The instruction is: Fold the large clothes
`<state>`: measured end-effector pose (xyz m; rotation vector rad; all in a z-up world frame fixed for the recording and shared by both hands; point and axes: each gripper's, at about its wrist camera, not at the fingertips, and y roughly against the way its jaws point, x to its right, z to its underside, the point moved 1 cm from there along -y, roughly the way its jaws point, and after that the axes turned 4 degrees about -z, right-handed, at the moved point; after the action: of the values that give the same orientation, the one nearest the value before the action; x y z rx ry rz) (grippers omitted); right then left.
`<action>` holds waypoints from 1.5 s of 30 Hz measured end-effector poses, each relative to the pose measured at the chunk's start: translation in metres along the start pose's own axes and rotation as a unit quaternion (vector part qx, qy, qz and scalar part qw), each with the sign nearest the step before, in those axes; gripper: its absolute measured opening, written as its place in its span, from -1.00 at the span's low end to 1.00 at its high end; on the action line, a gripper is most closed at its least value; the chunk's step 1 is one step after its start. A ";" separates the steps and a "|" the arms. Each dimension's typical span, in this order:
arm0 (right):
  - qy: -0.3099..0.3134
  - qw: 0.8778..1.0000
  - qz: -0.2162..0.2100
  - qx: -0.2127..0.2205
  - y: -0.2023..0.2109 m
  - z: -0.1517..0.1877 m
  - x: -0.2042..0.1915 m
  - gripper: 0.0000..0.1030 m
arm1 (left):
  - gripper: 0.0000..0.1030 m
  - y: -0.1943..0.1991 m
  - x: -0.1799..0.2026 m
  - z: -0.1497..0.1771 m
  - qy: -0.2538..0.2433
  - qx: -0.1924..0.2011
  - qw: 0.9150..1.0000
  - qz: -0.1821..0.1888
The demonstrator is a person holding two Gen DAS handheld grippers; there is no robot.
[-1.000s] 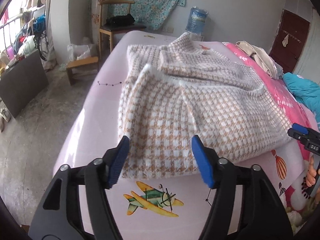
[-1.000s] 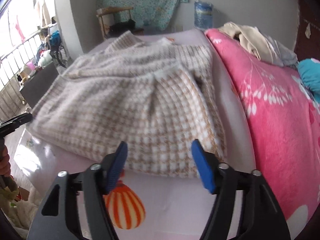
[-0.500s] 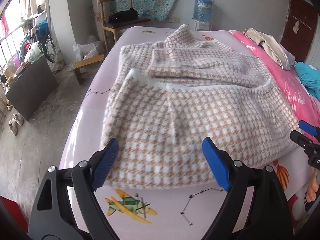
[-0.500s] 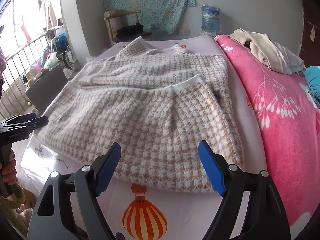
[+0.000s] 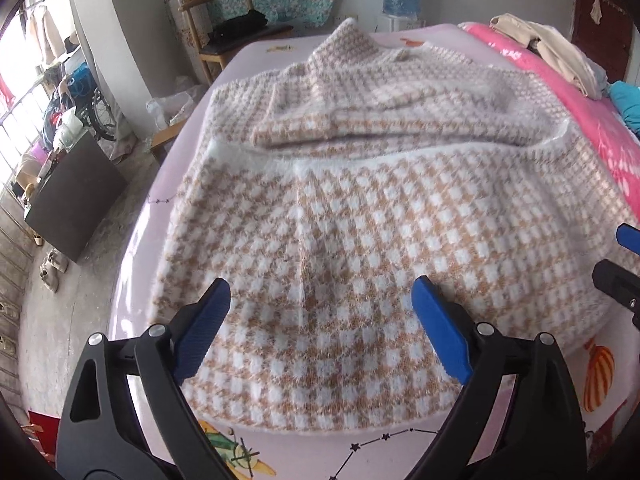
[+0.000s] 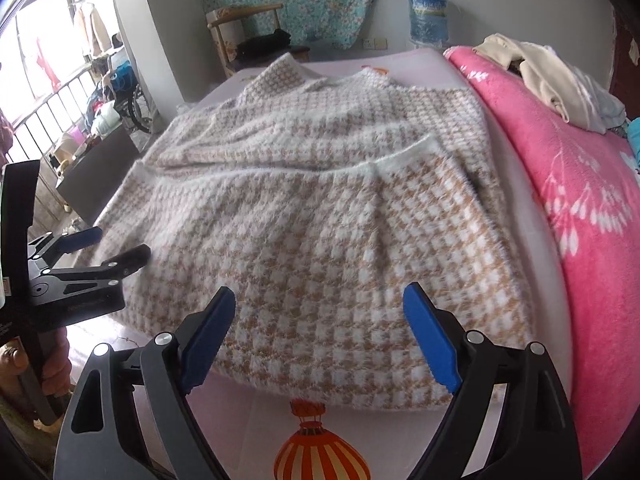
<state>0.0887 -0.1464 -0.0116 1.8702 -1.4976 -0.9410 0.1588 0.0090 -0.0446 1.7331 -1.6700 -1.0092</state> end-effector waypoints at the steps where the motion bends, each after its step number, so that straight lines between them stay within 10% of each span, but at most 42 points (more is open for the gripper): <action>1: 0.003 1.000 0.007 -0.015 -0.010 0.003 -0.001 0.62 | 0.78 -0.001 0.000 0.001 0.004 0.001 1.000 -0.003; 45: -0.020 0.997 -0.004 -0.076 -0.042 -0.023 -0.003 0.88 | 0.85 -0.010 -0.008 0.002 0.040 -0.030 0.999 0.008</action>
<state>0.1313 -0.1348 -0.0299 1.7601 -1.4020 -1.0714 0.1632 0.0186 -0.0526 1.6969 -1.5861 -0.9597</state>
